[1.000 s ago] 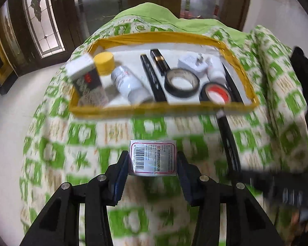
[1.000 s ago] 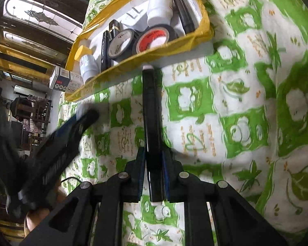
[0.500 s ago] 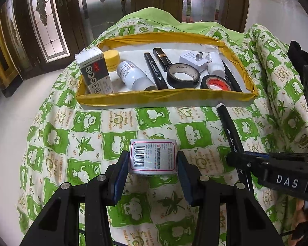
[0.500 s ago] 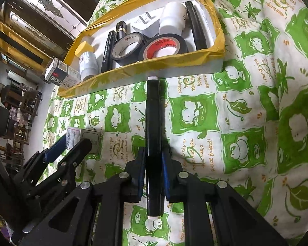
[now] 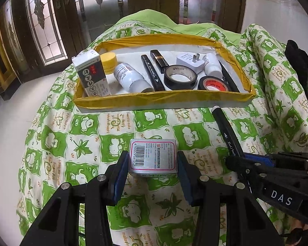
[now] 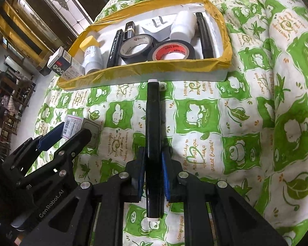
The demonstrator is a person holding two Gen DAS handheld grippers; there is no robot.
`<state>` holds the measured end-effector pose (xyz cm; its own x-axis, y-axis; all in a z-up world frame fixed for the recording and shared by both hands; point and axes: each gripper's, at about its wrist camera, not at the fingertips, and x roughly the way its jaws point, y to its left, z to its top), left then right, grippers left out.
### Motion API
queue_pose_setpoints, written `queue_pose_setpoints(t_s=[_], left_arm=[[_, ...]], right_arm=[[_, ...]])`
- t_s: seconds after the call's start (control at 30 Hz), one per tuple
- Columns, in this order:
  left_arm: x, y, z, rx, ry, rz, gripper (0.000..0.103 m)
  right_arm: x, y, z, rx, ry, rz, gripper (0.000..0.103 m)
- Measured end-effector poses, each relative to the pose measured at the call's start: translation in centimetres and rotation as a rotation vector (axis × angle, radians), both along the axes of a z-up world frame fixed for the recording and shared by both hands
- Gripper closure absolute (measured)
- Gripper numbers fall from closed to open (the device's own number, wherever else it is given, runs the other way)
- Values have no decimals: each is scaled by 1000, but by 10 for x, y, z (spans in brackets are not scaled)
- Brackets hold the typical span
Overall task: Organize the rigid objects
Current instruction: 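Lift and carry the barcode box and black marker toward the tray with both tools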
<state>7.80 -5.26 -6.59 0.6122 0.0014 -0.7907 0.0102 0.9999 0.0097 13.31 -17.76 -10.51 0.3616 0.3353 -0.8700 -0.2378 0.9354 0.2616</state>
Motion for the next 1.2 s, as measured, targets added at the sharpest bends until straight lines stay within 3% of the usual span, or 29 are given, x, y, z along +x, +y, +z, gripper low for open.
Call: queue_pose_setpoints(t_s=[0.23,0.67,0.8,1.03,1.2], left_arm=[[-1,2,1,-21,-6,0,55],[0,32,9,-188,-19,56,55],[0,42,9,-229,-22,87,55],[2,50,6,-255,-15,116,55],[0,45,5,-229,-7,104,55]], right_arm=[[-1,-1,-2,9,-2,-13,89],[-9,-26,9,88,9,-46,89],[-11,-41,30,146,-27,-68,89],[-13,-87,88,199,-186,-143,89],[-10,-110,94,212,-199,-189,89]])
